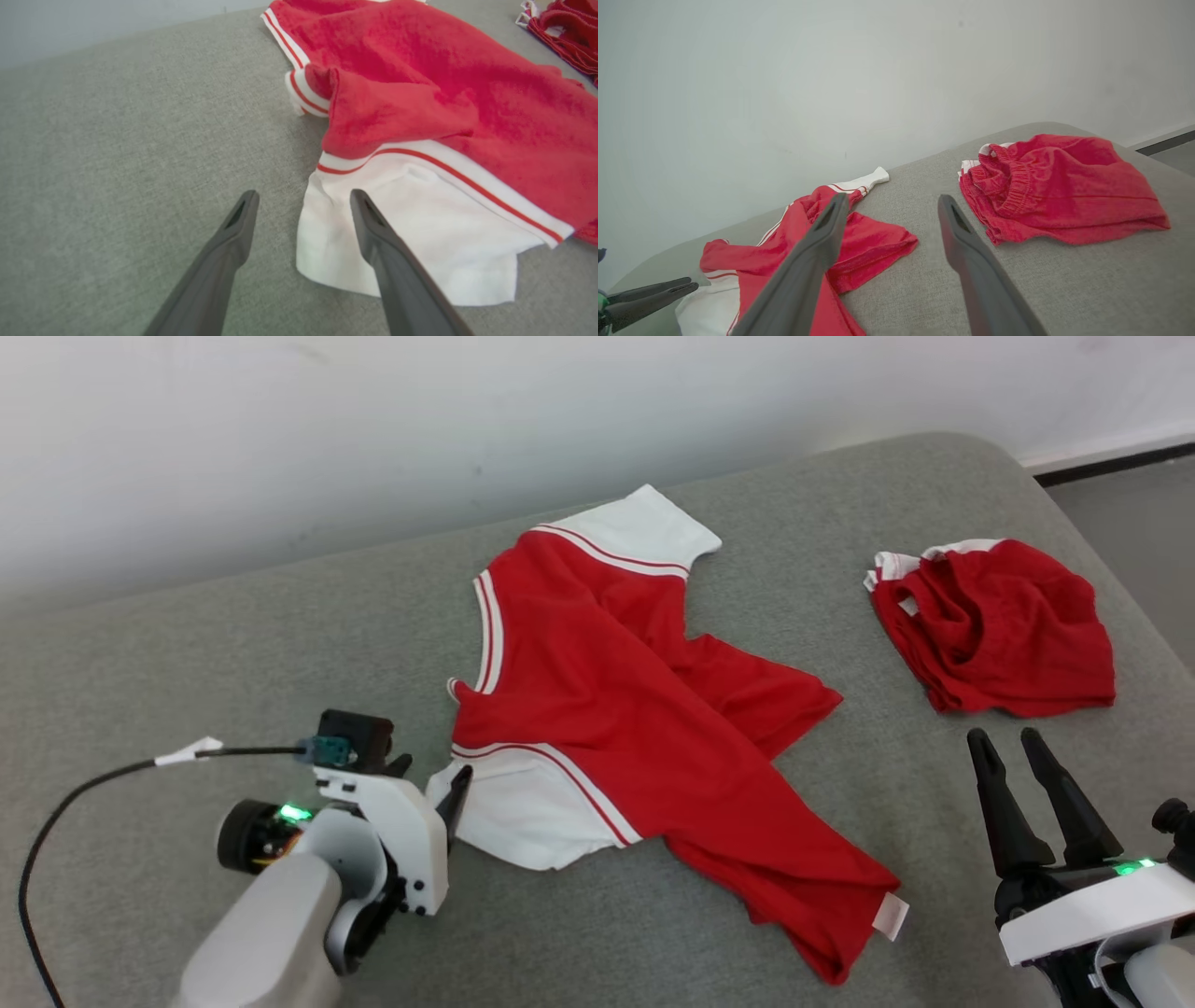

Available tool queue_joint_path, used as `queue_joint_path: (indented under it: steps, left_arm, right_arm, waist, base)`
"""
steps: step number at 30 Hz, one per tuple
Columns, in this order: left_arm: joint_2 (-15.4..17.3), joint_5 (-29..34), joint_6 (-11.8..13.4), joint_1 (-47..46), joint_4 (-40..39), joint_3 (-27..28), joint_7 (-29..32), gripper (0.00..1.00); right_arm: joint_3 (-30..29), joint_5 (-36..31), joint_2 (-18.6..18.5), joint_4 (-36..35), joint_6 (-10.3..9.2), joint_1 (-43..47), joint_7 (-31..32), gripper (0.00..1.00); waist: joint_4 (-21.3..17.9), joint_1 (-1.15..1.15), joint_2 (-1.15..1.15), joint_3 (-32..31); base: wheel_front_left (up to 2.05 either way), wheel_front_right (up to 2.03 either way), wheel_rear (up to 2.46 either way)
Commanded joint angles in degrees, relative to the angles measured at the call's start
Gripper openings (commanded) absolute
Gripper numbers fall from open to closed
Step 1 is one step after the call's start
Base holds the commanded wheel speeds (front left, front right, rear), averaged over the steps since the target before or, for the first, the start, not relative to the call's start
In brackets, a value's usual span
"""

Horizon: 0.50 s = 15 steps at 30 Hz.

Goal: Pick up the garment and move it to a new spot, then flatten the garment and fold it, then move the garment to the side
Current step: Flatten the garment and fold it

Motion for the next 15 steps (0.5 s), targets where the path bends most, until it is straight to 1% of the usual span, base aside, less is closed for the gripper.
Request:
queue_joint_path:
  steps: [1,3,7,8,9,10,11,13,15]
  left_arm:
    - [0.40,-0.33,-0.13,-1.04,1.07,-0.10,0.77,1.00]
    - [0.70,-0.59,-0.57,-2.11,3.53,-0.50,2.94,1.00]
    - [0.13,-1.55,-1.32,-2.65,7.26,-1.51,8.24,1.00]
    - [-0.04,-1.58,-1.41,-2.47,7.75,-1.85,8.98,0.89]
    - [-0.15,-1.50,-1.55,-2.44,8.04,-2.19,9.40,0.50]
    - [-0.40,-1.39,-1.64,-2.41,8.10,-2.54,9.58,0.30]
    - [-0.63,-1.29,-1.75,-2.33,8.06,-2.82,9.65,0.00]
    - [-0.67,-0.90,-2.22,-2.14,7.96,-3.53,9.84,0.00]
    - [-0.56,-0.44,-1.96,-2.50,7.24,-3.57,8.34,0.00]
  right_arm:
    - [-0.51,-0.44,0.27,-0.01,-0.14,0.85,-0.10,1.00]
    - [-0.71,-1.10,1.06,-0.03,-0.14,1.25,0.16,1.00]
    - [-1.53,-1.86,1.78,-0.34,-0.14,1.96,0.65,1.00]
    - [-1.75,-2.08,1.96,-0.37,-0.14,2.17,0.69,1.00]
    - [-2.00,-2.20,2.12,-0.39,-0.14,2.35,0.68,1.00]
    - [-2.38,-2.40,2.20,-0.34,-0.14,2.58,0.74,1.00]
    - [-2.68,-2.64,2.24,-0.28,-0.14,2.77,0.85,1.00]
    - [-3.10,-2.97,2.40,-0.31,-0.14,2.91,1.19,1.00]
    - [-3.46,-3.33,2.58,-0.62,-0.14,3.11,1.31,1.00]
  waist:
    - [-1.79,0.00,0.00,1.28]
    - [-2.62,0.00,0.00,1.58]
    - [-3.47,0.00,0.00,1.71]
    - [-3.52,0.00,0.00,1.71]
    - [-3.47,0.00,0.00,1.68]
    - [-3.28,0.00,0.00,1.59]
    - [-3.00,0.00,0.00,1.46]
    - [-2.25,0.00,0.00,1.08]
    - [-1.17,0.00,0.00,0.60]
  base:
    - [0.00,0.00,0.00]
    - [0.00,0.00,0.00]
    - [0.00,0.00,0.00]
    - [0.00,0.00,0.00]
    - [0.00,0.00,0.00]
    - [0.00,0.00,0.00]
    - [0.00,0.00,0.00]
    - [0.00,0.00,0.00]
    - [0.00,0.00,0.00]
